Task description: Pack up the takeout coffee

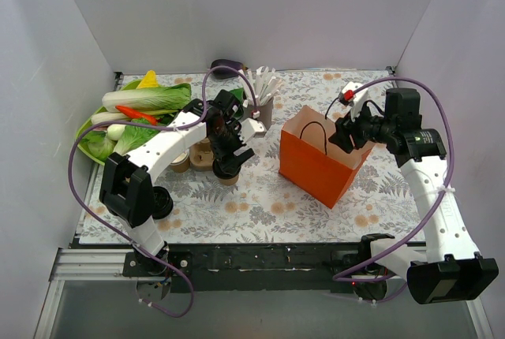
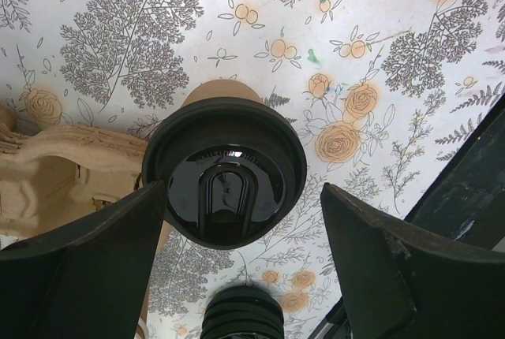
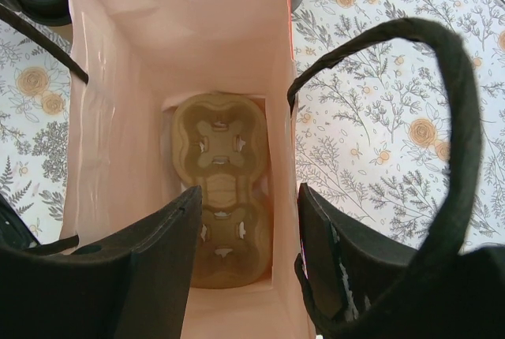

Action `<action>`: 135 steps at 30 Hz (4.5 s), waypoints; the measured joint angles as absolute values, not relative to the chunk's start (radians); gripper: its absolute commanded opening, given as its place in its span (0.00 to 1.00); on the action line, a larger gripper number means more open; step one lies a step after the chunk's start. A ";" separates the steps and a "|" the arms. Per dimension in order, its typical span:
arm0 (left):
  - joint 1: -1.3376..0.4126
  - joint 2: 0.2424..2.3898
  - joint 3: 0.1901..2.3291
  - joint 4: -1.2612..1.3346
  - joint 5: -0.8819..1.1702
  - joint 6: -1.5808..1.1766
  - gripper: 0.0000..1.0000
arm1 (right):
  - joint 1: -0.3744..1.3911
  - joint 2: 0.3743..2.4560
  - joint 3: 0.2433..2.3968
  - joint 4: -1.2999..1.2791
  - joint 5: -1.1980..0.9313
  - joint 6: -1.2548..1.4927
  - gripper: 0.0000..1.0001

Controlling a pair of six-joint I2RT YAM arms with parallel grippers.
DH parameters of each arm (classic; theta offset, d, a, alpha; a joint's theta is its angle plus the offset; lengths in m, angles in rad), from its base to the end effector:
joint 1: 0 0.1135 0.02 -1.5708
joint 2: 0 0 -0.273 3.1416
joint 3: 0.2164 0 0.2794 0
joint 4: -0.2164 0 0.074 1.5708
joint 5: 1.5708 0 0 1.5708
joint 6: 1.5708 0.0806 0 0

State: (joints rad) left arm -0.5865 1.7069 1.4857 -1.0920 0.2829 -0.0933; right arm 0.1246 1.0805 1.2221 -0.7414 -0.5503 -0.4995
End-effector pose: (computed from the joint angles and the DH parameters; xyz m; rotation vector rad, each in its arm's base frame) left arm 0.2999 -0.2263 0.2362 0.7725 2.8459 -0.5232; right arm 0.2636 0.0755 0.3717 -0.9294 1.8764 0.3708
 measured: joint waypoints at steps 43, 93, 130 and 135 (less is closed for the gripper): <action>-0.653 1.705 1.469 -1.092 0.101 -0.128 0.72 | 0.125 1.138 1.240 -0.762 -0.564 -0.505 0.60; -0.652 1.723 1.447 -1.076 0.088 -0.181 0.70 | 0.125 1.121 1.240 -0.762 -0.564 -0.503 0.60; -0.652 1.692 1.415 -1.056 0.072 -0.206 0.69 | 0.125 1.121 1.240 -0.760 -0.564 -0.478 0.61; -0.652 1.689 1.415 -1.040 0.066 -0.209 0.73 | 0.125 1.126 1.240 -0.760 -0.564 -0.475 0.61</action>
